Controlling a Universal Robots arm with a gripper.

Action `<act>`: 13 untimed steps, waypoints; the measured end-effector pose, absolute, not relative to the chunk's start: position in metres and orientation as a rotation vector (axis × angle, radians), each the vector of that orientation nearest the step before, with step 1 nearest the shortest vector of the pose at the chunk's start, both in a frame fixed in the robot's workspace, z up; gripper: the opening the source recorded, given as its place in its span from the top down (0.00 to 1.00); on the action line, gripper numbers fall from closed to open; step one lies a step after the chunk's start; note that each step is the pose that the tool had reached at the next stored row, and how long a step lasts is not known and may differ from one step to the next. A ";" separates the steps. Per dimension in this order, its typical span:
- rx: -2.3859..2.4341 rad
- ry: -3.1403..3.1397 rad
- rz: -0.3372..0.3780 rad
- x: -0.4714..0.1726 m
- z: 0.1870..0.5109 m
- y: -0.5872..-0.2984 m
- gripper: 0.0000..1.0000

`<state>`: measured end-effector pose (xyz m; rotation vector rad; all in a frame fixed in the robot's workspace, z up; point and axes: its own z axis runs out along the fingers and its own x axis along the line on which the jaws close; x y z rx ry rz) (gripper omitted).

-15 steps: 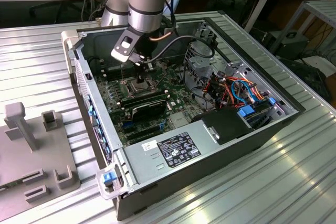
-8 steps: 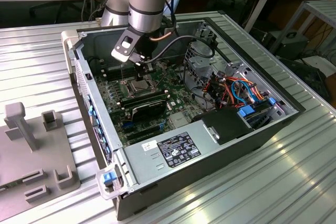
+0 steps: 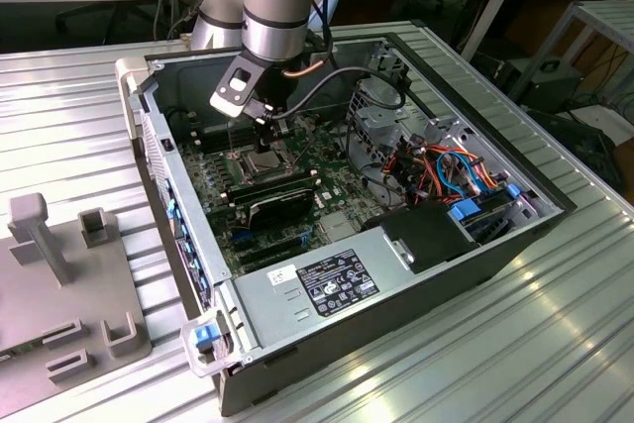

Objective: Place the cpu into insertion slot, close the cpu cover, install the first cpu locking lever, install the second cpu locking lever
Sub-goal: 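Close the cpu cover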

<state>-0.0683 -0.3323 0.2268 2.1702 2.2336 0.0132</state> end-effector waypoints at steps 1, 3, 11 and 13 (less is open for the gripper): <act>2.170 2.234 0.013 -0.068 0.227 -0.332 0.89; 2.170 2.234 0.013 -0.068 0.227 -0.332 0.89; 2.170 2.234 0.013 -0.069 0.232 -0.332 0.89; 2.170 2.234 0.013 -0.069 0.235 -0.332 0.89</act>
